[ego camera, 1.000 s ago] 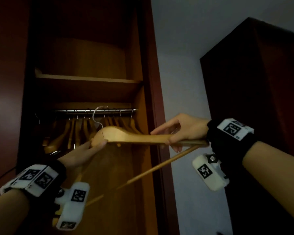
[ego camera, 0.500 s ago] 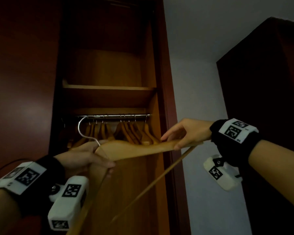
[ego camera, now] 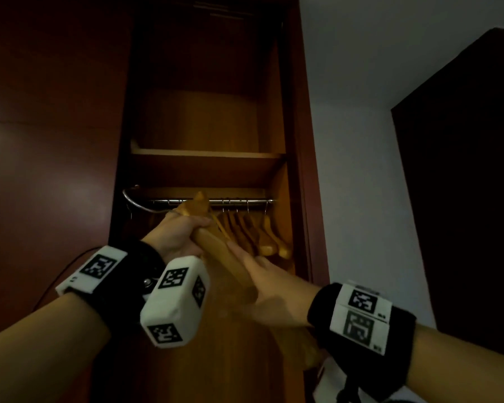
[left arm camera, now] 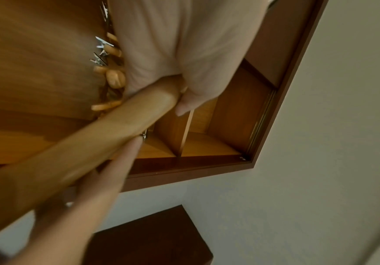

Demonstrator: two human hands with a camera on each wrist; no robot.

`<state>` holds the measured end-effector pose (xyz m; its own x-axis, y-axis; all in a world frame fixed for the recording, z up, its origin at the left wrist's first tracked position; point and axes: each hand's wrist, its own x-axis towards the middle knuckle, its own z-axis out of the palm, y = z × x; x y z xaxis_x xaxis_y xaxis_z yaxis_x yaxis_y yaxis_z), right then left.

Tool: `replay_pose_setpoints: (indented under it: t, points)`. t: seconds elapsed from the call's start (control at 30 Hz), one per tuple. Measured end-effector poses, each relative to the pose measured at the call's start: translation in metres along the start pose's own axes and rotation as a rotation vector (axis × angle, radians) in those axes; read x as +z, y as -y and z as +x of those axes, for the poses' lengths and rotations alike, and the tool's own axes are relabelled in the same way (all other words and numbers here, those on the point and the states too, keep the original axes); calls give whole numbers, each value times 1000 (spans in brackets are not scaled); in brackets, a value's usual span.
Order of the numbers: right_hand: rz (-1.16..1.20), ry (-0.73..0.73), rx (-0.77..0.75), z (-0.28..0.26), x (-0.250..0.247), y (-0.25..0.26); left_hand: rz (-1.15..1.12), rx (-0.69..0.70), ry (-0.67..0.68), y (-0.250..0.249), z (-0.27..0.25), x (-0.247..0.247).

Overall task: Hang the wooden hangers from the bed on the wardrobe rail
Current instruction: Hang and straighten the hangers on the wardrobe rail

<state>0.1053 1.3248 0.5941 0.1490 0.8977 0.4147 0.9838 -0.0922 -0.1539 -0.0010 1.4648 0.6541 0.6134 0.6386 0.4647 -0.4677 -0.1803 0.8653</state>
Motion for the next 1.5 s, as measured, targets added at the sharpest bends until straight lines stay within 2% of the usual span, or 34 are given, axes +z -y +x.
replay_pose_setpoints:
  t: [0.17, 0.3, 0.43, 0.53, 0.63, 0.73, 0.8, 0.9, 1.03, 1.23, 1.5]
  points:
    - [-290, -199, 40, 3, 14, -11, -40, 37, -47, 11, 14, -2]
    - [-286, -343, 86, 14, 27, -21, -19, 32, -62, 15, 32, -1]
    - [-501, -432, 160, 36, 56, -35, -26, 2, -91, 17, 56, -4]
    - [-510, -526, 186, 53, 60, -44, 77, -15, -108, 14, 73, -8]
    - [-418, -412, 169, 70, 42, -51, 81, -4, -39, 4, 95, -15]
    - [-291, -455, 145, 94, 27, -62, 199, 4, 111, -5, 123, -33]
    - [-288, -435, 190, 117, 19, -57, 316, 40, 89, -6, 145, -50]
    - [-272, -355, 275, 156, 9, -55, 426, 134, -39, 1, 181, -82]
    - [-161, -342, 318, 200, -2, -59, 473, 125, -99, 18, 219, -115]
    - [-132, -335, 377, 245, -4, -71, 587, 80, -61, 60, 261, -144]
    - [3, -294, 373, 315, 12, -102, 704, 93, 0, 84, 294, -145]
